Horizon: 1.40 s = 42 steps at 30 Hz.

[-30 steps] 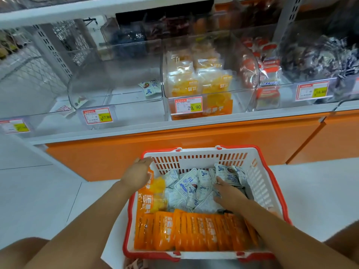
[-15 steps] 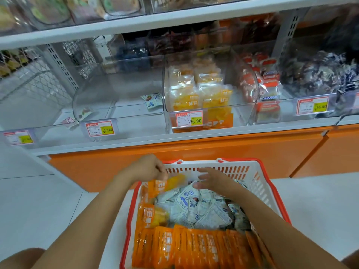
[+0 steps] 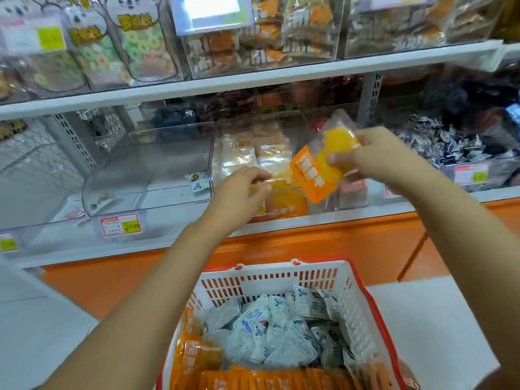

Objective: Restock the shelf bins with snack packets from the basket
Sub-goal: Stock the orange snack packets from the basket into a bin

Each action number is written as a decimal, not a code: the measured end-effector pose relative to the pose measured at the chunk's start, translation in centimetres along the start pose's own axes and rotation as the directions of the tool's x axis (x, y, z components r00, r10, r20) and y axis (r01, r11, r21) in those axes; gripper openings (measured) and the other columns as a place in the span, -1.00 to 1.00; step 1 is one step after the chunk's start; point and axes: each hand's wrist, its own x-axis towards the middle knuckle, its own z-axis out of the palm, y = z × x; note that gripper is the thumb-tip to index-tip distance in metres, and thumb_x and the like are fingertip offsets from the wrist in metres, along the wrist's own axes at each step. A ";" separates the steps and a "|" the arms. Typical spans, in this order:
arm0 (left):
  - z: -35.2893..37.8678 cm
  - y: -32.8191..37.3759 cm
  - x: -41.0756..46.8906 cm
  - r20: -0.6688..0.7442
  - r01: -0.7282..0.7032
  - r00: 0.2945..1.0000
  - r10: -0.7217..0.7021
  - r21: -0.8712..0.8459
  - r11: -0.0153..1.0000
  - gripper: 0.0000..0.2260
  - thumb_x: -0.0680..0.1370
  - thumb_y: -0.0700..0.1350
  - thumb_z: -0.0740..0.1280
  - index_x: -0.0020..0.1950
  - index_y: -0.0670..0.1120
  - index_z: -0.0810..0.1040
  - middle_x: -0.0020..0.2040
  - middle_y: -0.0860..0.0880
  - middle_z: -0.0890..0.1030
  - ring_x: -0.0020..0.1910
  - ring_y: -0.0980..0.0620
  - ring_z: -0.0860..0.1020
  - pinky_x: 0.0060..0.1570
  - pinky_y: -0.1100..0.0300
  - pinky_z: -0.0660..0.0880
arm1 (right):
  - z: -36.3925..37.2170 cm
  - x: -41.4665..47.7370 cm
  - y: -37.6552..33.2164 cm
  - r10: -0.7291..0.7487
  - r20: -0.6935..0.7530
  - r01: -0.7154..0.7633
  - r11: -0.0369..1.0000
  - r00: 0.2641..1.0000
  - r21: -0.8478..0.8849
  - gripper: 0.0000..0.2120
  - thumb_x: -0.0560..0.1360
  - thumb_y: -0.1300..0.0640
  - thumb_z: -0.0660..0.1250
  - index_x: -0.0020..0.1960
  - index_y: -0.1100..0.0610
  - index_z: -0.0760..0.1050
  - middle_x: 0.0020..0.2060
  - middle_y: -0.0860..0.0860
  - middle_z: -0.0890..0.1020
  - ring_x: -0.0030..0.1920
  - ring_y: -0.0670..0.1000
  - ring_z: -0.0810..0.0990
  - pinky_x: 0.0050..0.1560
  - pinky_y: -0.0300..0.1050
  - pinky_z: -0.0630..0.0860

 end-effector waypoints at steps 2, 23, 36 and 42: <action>0.9 0.6 2.4 0.033 -0.056 0.998 0.053 0.112 0.992 -0.72 0.59 -0.07 0.26 0.29 -0.04 0.50 0.28 0.00 0.51 0.26 0.05 0.45 0.20 0.22 0.33 | -2.0 1.4 -0.6 0.004 -0.060 -0.007 0.998 0.998 -0.056 -0.79 0.48 0.24 0.39 0.05 0.36 0.56 -0.10 0.22 0.67 -0.18 0.13 0.68 -0.12 0.04 0.64; 4.3 0.1 12.1 0.439 -0.032 0.898 -0.030 0.133 0.991 -0.50 0.62 0.20 0.04 0.47 -0.03 0.31 0.47 -0.03 0.33 0.44 -0.02 0.29 0.37 0.16 0.19 | -0.6 10.0 1.0 -0.202 -0.257 0.103 0.930 0.945 -0.352 -0.88 0.43 0.13 0.42 -0.25 0.11 0.53 -0.28 0.08 0.58 -0.17 0.09 0.56 -0.21 -0.18 0.35; 8.0 -1.8 21.4 0.324 -0.135 0.946 -0.019 0.445 0.885 -0.69 0.59 -0.02 0.20 0.24 -0.16 0.50 0.24 -0.20 0.53 0.18 -0.15 0.49 0.01 0.19 0.38 | 3.7 15.7 0.8 -0.212 -0.171 0.033 0.714 0.962 -0.699 -0.77 0.47 0.22 0.35 0.07 0.34 0.52 0.01 0.31 0.59 0.04 0.31 0.57 -0.10 0.01 0.44; 9.6 -5.3 23.7 0.357 -0.198 0.931 -0.073 0.665 0.720 -0.48 0.57 0.15 0.15 0.47 -0.04 0.29 0.46 -0.07 0.28 0.47 -0.10 0.14 0.42 0.03 0.09 | 4.9 20.9 0.4 -0.207 -0.101 0.058 0.645 0.973 -0.762 -0.65 0.59 0.12 0.11 0.18 0.32 0.51 0.12 0.29 0.58 0.14 0.28 0.55 0.00 -0.02 0.46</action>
